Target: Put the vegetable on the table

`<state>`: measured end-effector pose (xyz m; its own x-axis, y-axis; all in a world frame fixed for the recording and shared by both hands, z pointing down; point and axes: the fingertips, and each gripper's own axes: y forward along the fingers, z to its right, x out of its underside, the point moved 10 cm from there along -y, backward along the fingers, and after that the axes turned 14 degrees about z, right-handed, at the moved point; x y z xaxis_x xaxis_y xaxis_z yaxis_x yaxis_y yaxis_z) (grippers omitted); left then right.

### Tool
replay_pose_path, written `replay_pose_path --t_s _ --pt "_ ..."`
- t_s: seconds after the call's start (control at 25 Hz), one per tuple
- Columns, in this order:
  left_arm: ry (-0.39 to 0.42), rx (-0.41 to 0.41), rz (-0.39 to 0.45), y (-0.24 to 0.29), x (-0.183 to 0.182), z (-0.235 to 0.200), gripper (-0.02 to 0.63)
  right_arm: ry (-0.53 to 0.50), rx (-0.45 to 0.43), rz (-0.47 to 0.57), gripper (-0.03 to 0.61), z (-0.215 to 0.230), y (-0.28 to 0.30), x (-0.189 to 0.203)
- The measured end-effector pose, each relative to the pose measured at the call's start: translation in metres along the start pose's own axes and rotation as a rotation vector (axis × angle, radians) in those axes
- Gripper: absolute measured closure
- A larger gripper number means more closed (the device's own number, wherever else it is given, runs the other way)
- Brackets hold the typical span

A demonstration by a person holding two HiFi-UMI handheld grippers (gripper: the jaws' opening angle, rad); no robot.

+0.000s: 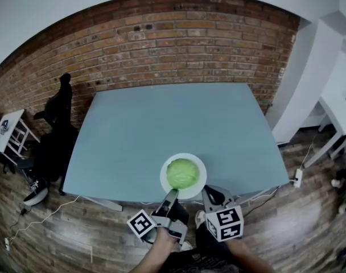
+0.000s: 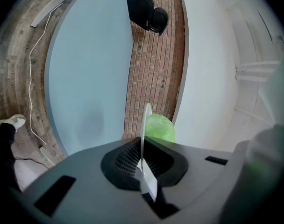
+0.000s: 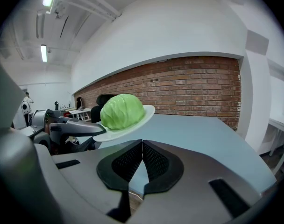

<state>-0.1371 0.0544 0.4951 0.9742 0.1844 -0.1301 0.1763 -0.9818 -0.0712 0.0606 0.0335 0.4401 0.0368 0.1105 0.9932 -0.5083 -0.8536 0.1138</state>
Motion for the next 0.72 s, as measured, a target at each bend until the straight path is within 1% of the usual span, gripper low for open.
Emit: replay_pose_path --t_s 0.36,0.56,0.72 --pt "0.005 -0.017 0.011 0.035 -0.001 -0.011 0.604 0.01 -0.018 0.0 0.571 0.026 0.031 0.002" --pt "0.003 -0.031 0.023 0.063 -0.001 -0.017 0.604 0.012 -0.031 -0.011 0.569 0.046 0.055 0.002" --pt "0.016 -0.042 0.035 0.084 -0.005 -0.023 0.604 0.017 -0.043 -0.029 0.571 0.06 0.074 0.004"
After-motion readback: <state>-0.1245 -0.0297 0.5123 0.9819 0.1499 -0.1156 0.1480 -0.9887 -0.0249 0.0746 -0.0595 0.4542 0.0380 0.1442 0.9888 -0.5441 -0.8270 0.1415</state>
